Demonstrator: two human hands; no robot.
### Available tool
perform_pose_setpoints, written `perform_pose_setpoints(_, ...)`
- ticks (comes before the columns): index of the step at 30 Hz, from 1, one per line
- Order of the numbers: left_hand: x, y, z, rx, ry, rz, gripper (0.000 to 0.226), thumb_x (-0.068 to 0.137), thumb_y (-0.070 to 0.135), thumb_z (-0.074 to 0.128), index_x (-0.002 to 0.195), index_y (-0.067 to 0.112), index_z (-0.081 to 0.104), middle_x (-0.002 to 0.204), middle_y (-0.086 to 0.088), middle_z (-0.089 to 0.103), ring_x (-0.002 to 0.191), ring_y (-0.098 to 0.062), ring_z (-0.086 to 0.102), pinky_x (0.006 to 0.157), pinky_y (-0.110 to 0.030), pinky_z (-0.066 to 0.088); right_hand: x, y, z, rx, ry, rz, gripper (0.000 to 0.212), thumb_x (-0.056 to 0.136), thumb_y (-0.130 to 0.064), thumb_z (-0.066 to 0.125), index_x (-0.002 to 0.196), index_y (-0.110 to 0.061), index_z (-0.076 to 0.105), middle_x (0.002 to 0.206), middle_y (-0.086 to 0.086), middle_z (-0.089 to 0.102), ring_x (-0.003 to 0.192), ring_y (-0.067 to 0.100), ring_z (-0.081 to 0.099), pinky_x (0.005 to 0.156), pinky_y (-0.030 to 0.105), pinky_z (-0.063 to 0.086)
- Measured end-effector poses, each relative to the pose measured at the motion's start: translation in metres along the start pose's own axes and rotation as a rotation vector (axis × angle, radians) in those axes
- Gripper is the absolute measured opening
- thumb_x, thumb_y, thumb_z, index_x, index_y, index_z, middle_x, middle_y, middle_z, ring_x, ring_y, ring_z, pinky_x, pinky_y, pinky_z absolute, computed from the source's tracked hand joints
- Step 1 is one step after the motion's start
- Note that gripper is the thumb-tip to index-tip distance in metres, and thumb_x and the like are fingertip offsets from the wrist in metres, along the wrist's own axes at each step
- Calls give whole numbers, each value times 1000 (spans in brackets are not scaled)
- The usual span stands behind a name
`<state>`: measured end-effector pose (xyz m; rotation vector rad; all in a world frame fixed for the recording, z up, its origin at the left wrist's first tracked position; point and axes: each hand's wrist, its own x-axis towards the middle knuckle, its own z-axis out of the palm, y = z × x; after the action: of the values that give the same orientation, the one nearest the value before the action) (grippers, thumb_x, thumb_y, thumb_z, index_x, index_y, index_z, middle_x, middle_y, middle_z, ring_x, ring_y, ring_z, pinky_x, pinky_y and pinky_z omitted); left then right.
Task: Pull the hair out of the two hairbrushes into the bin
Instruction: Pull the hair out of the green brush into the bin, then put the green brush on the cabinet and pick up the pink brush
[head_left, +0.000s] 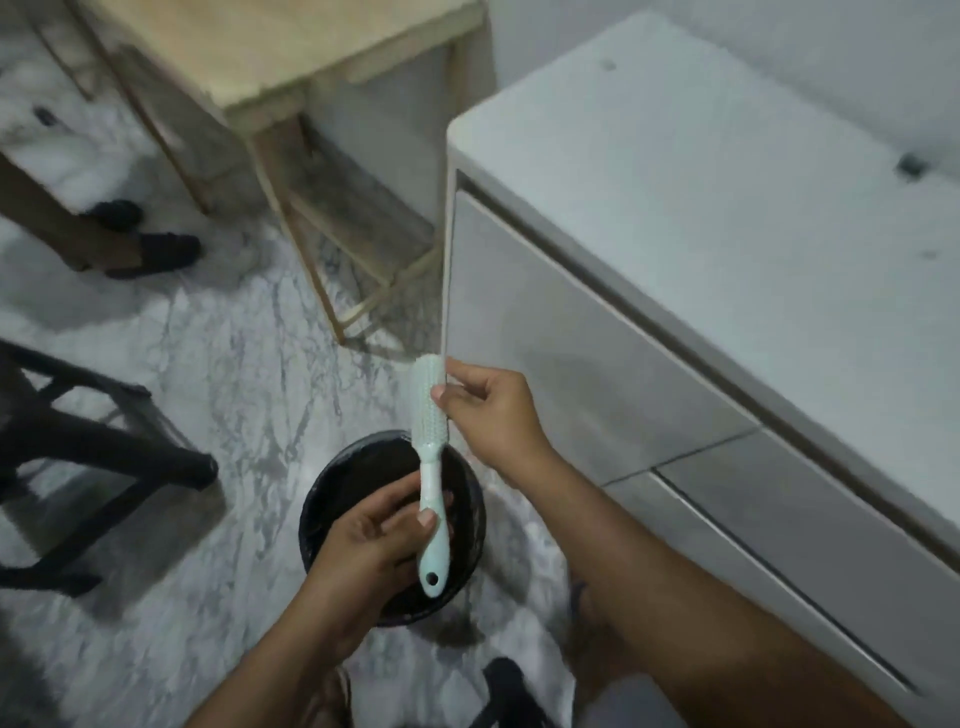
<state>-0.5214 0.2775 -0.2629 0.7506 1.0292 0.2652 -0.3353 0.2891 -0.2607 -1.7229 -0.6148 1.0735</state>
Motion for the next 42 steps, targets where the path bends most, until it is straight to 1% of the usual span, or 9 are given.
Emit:
perform_pose_setpoints(6,-75,90,66,199,-129,-8,32,91,6,68,119,22,72,108,-5,79,103,-28,74,86,-42,58,-74,-96,-74,107,186,27,43,92,-6,68,133,0,58,118,13,71,100,12,70,72,11,56)
perform_pose_setpoints(10,-95,107,122,246,-197,-4,32,89,6,69,118,19,73,108,-12,78,97,-28,75,82,-42,59,-103,-115,-133,111,286,-7,37,91,-7,69,128,-2,64,119,13,71,104,14,70,92,26,57)
perform_pose_setpoints(14,-95,97,193,252,-246,-1,37,82,8,71,118,15,74,109,-16,77,89,-27,72,71,-35,58,-124,-120,-207,134,387,-25,41,90,-9,71,131,-5,62,126,13,68,105,14,70,97,32,56)
perform_pose_setpoints(20,-84,62,325,339,-298,-57,31,89,2,68,115,17,75,110,-11,78,86,-22,74,63,-31,58,-156,-107,-340,84,540,-38,38,90,-8,71,127,-8,65,125,3,69,104,2,67,95,17,52)
perform_pose_setpoints(24,-77,40,414,428,-314,-94,28,92,4,69,118,15,73,107,-6,79,91,-21,77,71,-36,60,-172,-93,-421,94,620,-28,33,90,-5,70,123,-9,68,118,-11,69,105,-4,65,104,28,49)
perform_pose_setpoints(29,-64,14,489,545,-413,-119,29,91,3,70,117,15,75,109,-7,79,99,-28,76,84,-46,61,-191,-70,-493,53,746,31,38,91,-11,69,129,-12,66,126,-3,69,115,5,65,105,32,51)
perform_pose_setpoints(36,-54,-19,553,841,-339,152,36,87,10,78,122,17,73,111,5,77,95,-4,73,94,-32,59,-204,-41,-553,79,902,140,32,91,-7,69,123,-9,68,118,-1,72,101,3,67,101,29,52)
perform_pose_setpoints(40,-57,-30,578,1026,-359,311,39,92,15,73,131,18,68,124,3,73,98,-9,70,101,-31,54,-205,-29,-571,94,938,186,31,91,-7,68,123,-9,69,104,-11,70,99,6,66,98,27,52)
perform_pose_setpoints(42,-57,-34,584,1113,-372,374,38,94,15,70,132,19,67,121,4,74,94,-9,69,94,-12,51,-203,-27,-576,95,941,208,31,91,-7,68,123,-7,68,98,-14,66,99,8,65,97,27,51)
